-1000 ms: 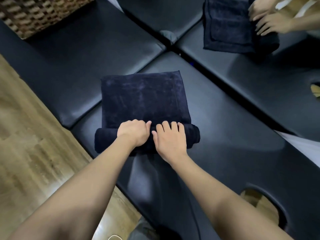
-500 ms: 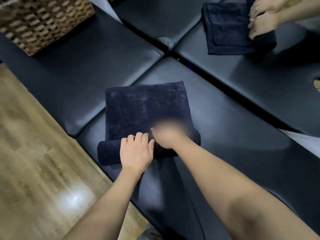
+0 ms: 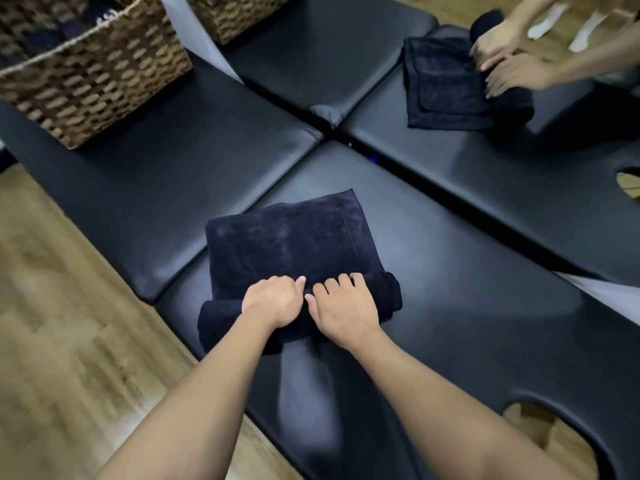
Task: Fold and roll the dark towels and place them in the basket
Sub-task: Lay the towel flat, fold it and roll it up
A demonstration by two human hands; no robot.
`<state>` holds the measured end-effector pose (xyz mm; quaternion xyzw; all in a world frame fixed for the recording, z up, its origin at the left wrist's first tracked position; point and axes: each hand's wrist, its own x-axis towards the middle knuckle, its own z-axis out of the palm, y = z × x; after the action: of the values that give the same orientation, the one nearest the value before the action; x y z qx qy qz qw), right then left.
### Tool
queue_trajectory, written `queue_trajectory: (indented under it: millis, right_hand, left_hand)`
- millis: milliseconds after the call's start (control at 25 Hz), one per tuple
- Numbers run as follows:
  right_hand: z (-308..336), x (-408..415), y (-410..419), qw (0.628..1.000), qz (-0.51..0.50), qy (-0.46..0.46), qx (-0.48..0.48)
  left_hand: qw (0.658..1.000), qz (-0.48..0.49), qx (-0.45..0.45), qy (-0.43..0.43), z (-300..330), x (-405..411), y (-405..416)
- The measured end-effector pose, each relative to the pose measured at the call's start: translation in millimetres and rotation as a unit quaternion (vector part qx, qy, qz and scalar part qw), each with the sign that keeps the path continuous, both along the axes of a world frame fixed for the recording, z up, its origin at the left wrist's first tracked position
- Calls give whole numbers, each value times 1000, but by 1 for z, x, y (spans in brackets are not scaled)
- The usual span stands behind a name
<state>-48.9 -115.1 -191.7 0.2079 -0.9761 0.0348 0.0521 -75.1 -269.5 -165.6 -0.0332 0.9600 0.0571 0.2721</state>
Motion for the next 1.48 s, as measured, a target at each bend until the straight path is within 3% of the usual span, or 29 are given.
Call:
queue_trajectory:
  millis: [80, 160, 440, 520, 600, 680, 800, 1000, 1120, 1360, 1480]
  right_hand:
    - [3, -12, -5, 1000, 10, -13, 9]
    - [6, -23, -8, 998, 13, -47, 30]
    - [31, -44, -15, 968, 61, -232, 66]
    - [31, -42, -15, 974, 37, -213, 66]
    - [25, -26, -12, 992, -20, -118, 37]
    - [15, 0, -8, 997, -53, -51, 4]
    - [5, 17, 0, 998, -46, -41, -10]
    - [4, -13, -1, 999, 17, -32, 16]
    - [13, -30, -5, 995, 35, -76, 52]
    - [30, -54, -18, 972, 31, -224, 67]
    - [24, -33, -13, 992, -18, -115, 42]
  left_hand:
    - [998, 14, 10, 55, 4, 9, -2]
    - [986, 10, -12, 166, 5, 27, 3]
    - [978, -37, -87, 189, -8, 53, 5]
    - [976, -81, -112, 167, 3, 36, 6]
    - [980, -110, -97, 132, 5, 18, 7]
    - [994, -75, -49, 54, 6, 2, 6]
    - [999, -39, -13, -20, 3, -8, 3]
    - [998, 23, 5, 64, 6, 9, 3]
    - [984, 51, -55, 161, 9, 37, 4]
    - [972, -33, -106, 205, -5, 61, -6]
    - [976, -64, -108, 178, 5, 30, -9]
